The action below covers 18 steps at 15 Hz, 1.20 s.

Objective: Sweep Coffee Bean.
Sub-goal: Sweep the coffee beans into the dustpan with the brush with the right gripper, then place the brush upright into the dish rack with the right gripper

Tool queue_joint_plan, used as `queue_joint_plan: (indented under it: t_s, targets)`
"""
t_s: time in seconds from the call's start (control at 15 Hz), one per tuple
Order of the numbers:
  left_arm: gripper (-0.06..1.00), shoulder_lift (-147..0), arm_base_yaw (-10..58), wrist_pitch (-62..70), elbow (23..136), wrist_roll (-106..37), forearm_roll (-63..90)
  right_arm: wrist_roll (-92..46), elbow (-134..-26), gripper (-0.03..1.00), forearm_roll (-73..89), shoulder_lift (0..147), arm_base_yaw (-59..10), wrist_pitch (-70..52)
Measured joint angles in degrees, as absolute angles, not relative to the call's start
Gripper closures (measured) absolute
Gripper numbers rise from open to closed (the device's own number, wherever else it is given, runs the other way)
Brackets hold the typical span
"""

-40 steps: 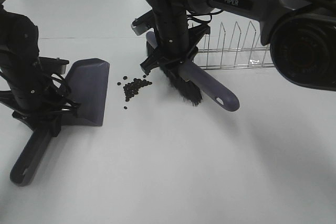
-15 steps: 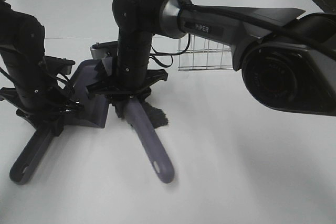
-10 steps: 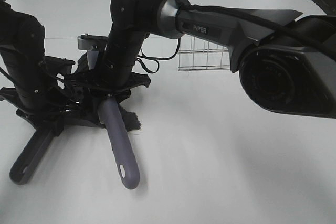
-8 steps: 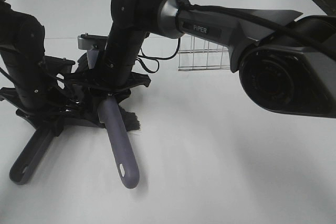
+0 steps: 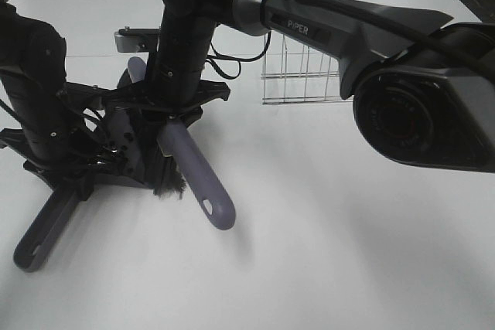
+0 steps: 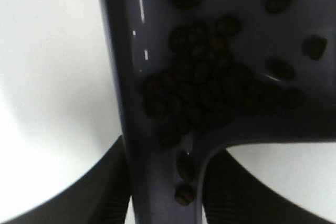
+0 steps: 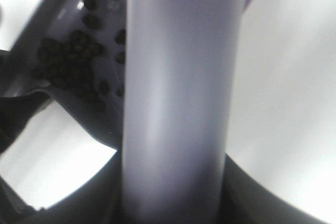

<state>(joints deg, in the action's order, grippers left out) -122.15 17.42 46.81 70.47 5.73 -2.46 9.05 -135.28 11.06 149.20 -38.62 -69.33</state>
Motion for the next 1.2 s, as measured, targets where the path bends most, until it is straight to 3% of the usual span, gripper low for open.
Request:
queue_joint_plan:
  t_s: [0.8,1.2]
  targets:
    - [0.61,-122.2,17.4,46.8,70.5,4.9,-2.4,8.5,-134.5,0.64,2.5,140.8,-35.8,-70.2]
    - [0.61,-122.2,17.4,46.8,70.5,4.9,-2.3,8.4,-116.6,0.64,-4.8,129.6,-35.8,-70.2]
